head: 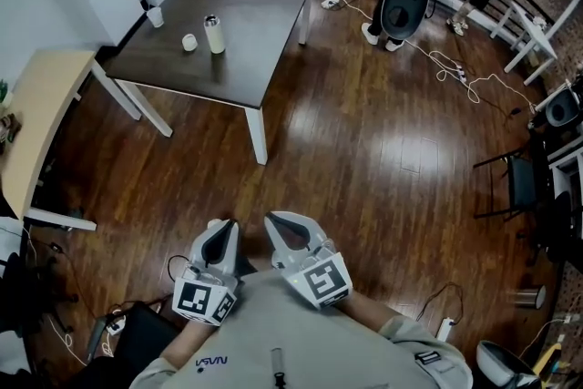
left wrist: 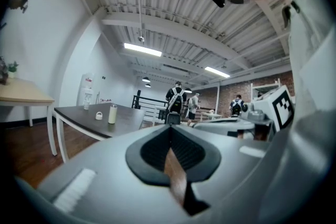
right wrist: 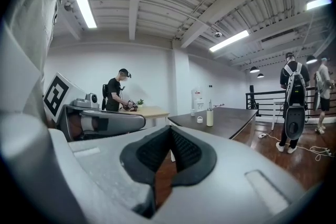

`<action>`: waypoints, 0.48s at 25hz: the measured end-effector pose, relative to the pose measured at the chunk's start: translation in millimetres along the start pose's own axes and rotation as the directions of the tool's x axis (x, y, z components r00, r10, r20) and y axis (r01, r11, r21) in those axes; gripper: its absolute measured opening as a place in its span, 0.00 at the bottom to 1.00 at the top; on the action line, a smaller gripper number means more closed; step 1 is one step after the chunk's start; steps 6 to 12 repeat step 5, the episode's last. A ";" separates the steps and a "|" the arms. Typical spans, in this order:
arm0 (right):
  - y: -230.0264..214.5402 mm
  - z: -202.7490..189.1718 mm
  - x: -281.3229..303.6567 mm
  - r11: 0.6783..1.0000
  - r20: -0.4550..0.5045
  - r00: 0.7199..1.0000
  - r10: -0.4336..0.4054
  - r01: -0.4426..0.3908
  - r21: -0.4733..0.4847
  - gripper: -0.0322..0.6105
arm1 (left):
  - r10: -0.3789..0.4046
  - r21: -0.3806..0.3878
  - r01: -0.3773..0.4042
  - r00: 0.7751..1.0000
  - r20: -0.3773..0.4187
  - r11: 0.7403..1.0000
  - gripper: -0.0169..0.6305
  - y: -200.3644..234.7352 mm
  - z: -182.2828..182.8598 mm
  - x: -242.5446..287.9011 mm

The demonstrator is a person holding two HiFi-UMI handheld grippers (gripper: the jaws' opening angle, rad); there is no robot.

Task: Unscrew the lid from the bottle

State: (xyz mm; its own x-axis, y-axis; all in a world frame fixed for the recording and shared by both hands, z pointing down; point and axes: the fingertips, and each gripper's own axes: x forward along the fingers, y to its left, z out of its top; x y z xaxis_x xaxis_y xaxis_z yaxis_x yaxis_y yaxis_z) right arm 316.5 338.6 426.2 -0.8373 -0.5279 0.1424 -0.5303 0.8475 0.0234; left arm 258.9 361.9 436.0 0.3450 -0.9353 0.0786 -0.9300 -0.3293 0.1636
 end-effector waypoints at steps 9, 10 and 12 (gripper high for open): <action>4.9 7.6 5.4 1.000 0.008 1.000 0.015 -0.015 -0.020 0.05 | 0.018 0.003 -0.018 1.000 0.017 1.000 0.03 5.9 7.0 -5.0; 4.9 7.6 5.4 1.000 0.008 1.000 0.015 -0.015 -0.020 0.05 | 0.018 0.003 -0.018 1.000 0.017 1.000 0.03 5.9 7.0 -5.0; 4.9 7.6 5.4 1.000 0.008 1.000 0.015 -0.015 -0.020 0.05 | 0.018 0.003 -0.018 1.000 0.017 1.000 0.03 5.9 7.0 -5.0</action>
